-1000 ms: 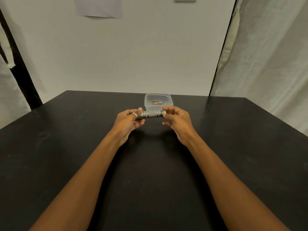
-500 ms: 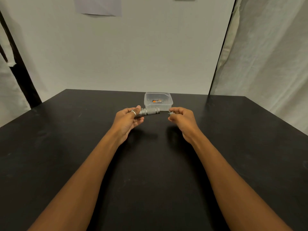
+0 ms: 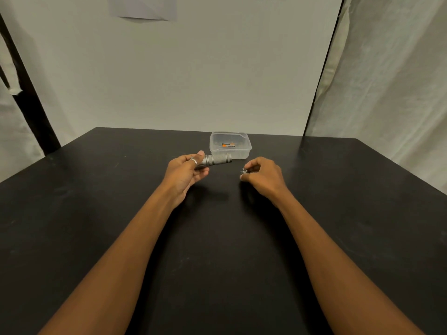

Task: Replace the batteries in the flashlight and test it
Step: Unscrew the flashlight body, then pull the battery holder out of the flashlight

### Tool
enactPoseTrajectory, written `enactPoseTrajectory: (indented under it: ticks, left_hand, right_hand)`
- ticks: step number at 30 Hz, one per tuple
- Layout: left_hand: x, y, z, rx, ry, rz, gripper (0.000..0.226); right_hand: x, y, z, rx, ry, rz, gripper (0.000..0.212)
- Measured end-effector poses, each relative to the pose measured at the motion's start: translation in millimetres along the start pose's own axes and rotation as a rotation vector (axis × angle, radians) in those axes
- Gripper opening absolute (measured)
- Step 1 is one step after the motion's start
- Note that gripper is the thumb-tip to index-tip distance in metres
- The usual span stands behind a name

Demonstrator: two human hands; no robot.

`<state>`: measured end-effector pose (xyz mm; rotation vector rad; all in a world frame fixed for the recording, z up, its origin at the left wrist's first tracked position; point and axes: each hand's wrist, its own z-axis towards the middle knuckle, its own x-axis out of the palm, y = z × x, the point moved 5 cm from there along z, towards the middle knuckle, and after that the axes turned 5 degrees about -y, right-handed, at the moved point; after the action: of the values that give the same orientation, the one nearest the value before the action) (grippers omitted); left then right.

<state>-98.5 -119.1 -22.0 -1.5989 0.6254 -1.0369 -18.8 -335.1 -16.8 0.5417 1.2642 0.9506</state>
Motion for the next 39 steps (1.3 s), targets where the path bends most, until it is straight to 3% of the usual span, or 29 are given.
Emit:
enactPoseTrajectory:
  ticks: [8, 11, 17, 20, 24, 30, 39]
  left_hand:
    - [-0.4, -0.1, 0.0, -0.001, 0.0, -0.001, 0.025]
    - [-0.2, 0.0, 0.2, -0.004, 0.0, -0.005, 0.028]
    - [0.3, -1.7, 0.4, 0.009, 0.017, -0.025, 0.025]
    - [3.1, -5.0, -0.6, 0.052, 0.055, -0.046, 0.022]
    - [6.7, -9.1, -3.2, 0.106, 0.102, -0.057, 0.018]
    - [8.3, -15.2, -5.1, 0.151, 0.118, -0.13, 0.037]
    - [12.2, -23.6, -5.4, 0.184, 0.147, -0.288, 0.05]
  right_hand:
    - [2.3, 1.6, -2.1, 0.028, 0.104, -0.048, 0.046]
    - [0.0, 1.2, -3.3, 0.04, 0.122, 0.038, 0.055]
    - [-21.1, 29.3, -4.2, -0.072, -0.118, 0.327, 0.02]
    - [-13.2, 42.6, -7.2, -0.052, -0.002, 0.373, 0.021]
    - [4.0, 44.0, -12.0, 0.113, 0.186, 0.576, 0.019]
    - [10.0, 40.4, -14.0, 0.339, 0.291, 1.009, 0.025]
    - [18.3, 33.3, -18.1, 0.393, 0.387, 1.168, 0.038]
